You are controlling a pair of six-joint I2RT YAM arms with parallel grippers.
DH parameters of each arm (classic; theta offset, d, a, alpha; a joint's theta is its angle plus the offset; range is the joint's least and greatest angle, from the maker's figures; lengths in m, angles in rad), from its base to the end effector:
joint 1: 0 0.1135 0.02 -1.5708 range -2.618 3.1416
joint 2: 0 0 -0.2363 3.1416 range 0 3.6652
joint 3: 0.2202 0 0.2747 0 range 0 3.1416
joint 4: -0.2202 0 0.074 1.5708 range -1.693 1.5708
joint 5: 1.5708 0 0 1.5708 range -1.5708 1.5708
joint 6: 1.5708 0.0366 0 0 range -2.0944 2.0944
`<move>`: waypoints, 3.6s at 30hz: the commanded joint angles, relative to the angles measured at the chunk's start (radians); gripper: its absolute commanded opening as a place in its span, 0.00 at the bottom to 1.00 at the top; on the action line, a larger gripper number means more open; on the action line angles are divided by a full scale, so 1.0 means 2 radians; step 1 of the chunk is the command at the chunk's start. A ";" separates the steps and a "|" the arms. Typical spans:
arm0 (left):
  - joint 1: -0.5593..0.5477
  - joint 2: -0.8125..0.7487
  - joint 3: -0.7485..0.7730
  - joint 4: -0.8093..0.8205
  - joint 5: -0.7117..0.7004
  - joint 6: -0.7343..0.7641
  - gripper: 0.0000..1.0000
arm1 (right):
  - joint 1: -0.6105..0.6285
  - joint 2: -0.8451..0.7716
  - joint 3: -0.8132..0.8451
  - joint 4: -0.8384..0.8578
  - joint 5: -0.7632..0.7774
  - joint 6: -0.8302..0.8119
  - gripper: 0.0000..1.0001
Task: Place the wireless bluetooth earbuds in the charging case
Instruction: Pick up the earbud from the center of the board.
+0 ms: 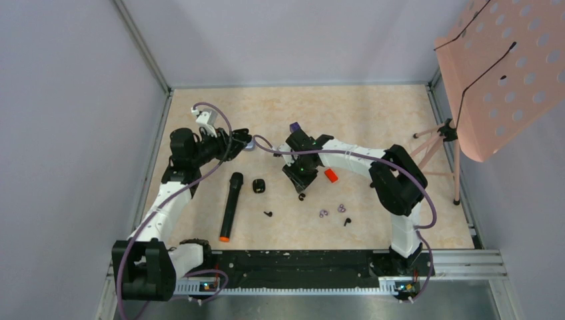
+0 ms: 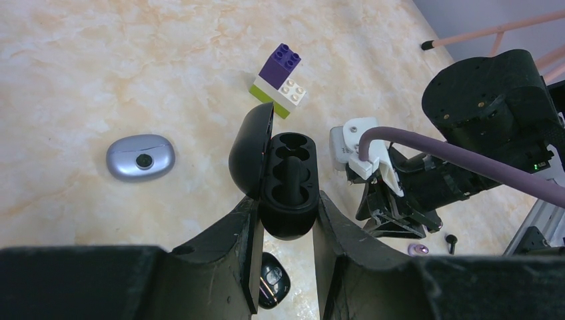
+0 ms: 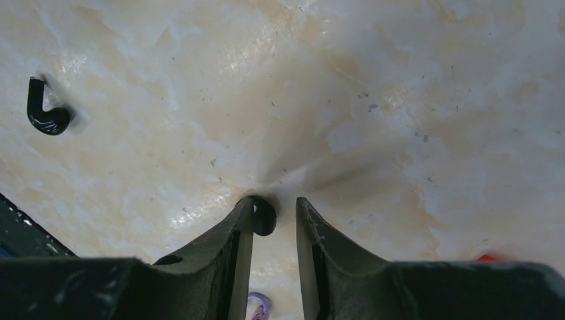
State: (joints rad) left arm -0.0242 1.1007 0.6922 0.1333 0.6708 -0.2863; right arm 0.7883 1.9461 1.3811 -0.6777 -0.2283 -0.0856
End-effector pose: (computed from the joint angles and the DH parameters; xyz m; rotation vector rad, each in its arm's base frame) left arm 0.2810 -0.0296 0.2448 0.2360 1.8502 -0.8321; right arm 0.2765 0.2898 0.1367 -1.2659 2.5814 0.4732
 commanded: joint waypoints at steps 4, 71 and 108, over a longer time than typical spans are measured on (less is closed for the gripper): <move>0.005 -0.014 -0.005 0.014 -0.001 0.000 0.00 | 0.008 -0.009 -0.010 -0.002 0.001 -0.004 0.28; 0.009 0.003 0.005 0.023 -0.010 -0.021 0.00 | -0.019 -0.133 -0.076 -0.016 -0.071 -0.138 0.13; 0.024 -0.005 -0.014 0.028 -0.012 -0.027 0.00 | -0.022 -0.051 -0.064 0.047 0.079 -0.135 0.20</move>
State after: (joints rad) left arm 0.0181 1.1091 0.6720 0.1318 0.6552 -0.3244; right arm 0.7528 1.8393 1.2339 -0.6327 -0.2317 -0.3481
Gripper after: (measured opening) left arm 0.345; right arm 0.215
